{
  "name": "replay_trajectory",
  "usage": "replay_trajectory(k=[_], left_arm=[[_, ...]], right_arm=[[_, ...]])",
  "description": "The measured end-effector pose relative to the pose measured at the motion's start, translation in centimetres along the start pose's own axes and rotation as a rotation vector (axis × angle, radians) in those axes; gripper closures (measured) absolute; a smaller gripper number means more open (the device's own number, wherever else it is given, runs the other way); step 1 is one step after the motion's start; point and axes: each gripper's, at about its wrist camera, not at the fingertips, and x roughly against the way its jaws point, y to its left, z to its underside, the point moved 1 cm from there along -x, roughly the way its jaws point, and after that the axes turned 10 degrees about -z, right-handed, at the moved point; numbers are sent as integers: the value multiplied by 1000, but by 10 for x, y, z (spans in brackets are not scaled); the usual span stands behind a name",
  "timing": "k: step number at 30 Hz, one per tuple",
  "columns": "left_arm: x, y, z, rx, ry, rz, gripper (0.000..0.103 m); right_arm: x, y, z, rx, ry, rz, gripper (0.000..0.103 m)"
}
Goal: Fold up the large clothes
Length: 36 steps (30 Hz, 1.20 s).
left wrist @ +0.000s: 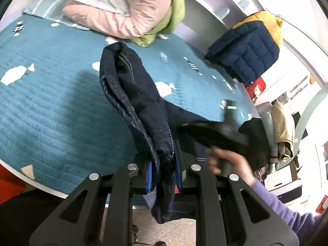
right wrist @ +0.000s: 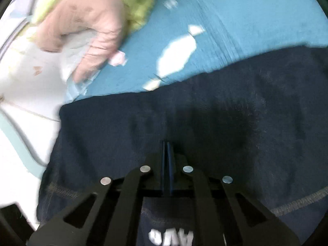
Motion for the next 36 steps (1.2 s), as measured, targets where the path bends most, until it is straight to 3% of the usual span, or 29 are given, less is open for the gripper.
replay_trajectory(k=[4,6,7,10,12,16,19,21,22,23,26,30,32,36], left_arm=[[-3,-20,3,-37,11,47,86],[-4,-33,4,-68,9,55,86],[-4,-38,5,-78,8,62,86],[-3,-49,7,-103,6,67,86],[-4,-60,11,-127,6,67,86],[-12,-79,21,-170,30,77,86],[-17,-97,31,-197,37,92,86],[-20,-106,36,-218,31,86,86],[-24,-112,39,-226,36,87,86],[-26,-116,42,-232,40,90,86],[-35,-129,51,-276,49,83,86],[-46,-139,60,-310,68,78,86],[-49,-144,63,-337,60,62,86],[-55,-150,68,-356,71,57,86]], right_arm=[[-10,-30,-3,-128,26,-106,103],[7,-25,4,-116,48,-92,103],[16,-21,10,-99,52,-93,98],[46,-15,57,-75,85,-87,98],[49,-24,83,-91,84,-68,103],[32,-39,84,-140,112,-89,103],[58,-25,69,-144,103,-119,90],[95,-14,59,-147,30,-181,70],[116,-7,53,-147,0,-206,53],[134,3,48,-127,-4,-212,49],[170,43,44,-8,-4,-236,41],[193,84,48,145,-36,-102,30],[184,91,56,186,1,-80,30],[155,90,58,225,60,49,29]])
